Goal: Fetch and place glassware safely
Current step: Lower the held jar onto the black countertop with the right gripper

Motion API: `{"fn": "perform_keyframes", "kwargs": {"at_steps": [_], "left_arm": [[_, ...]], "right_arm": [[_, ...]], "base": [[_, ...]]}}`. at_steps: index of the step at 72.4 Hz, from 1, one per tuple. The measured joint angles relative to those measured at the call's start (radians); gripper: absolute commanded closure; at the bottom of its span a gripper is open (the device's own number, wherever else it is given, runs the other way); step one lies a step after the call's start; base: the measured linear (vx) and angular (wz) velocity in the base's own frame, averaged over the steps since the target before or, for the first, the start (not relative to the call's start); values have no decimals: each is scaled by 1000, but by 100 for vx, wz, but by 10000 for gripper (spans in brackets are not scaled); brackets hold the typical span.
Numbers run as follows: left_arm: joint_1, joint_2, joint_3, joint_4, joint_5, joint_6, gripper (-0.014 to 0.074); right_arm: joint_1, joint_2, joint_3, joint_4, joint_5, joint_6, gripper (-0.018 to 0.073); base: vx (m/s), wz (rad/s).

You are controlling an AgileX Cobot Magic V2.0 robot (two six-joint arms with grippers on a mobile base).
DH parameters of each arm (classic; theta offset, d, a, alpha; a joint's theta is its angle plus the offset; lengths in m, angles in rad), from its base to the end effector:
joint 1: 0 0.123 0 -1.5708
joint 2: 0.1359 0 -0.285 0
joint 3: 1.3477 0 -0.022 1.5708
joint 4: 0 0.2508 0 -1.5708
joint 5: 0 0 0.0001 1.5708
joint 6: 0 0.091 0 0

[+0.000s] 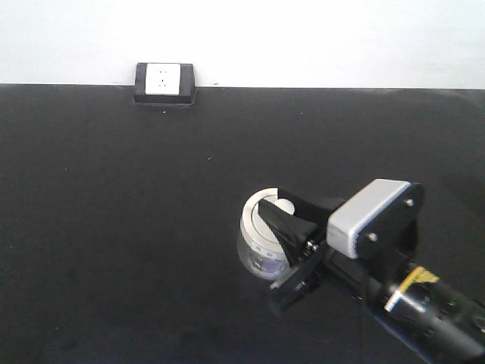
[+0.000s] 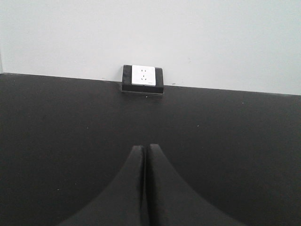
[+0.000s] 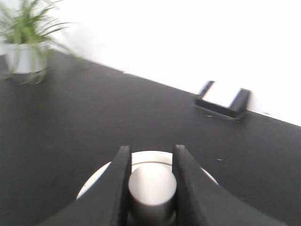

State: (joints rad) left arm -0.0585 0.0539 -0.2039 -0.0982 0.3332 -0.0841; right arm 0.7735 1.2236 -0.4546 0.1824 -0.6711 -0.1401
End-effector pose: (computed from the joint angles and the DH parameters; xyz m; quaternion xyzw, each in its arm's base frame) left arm 0.0490 -0.0058 0.2484 -0.0330 0.7390 -0.0908 0.6668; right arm 0.1783 0.1598 0.2589 -0.2310 0.6753 0.2275 0.6625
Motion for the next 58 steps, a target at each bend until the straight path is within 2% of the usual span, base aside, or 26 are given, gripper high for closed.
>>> {"fn": "perform_keyframes", "kwargs": {"at_steps": [9,15,32,58], "left_arm": [[0,0,0,0,0,0,603],[0,0,0,0,0,0,603],[0,0,0,0,0,0,603],[0,0,0,0,0,0,603]], "right_arm": [[0,133,-7,106,-130,-40,560],[0,212,-33,145,-161,-73,560],[0,391,-149,158,-168,-100,560],[0,549,-274,200,-180,-100,560]], "base": [[0,0],[0,0],[0,0],[0,0]]}}
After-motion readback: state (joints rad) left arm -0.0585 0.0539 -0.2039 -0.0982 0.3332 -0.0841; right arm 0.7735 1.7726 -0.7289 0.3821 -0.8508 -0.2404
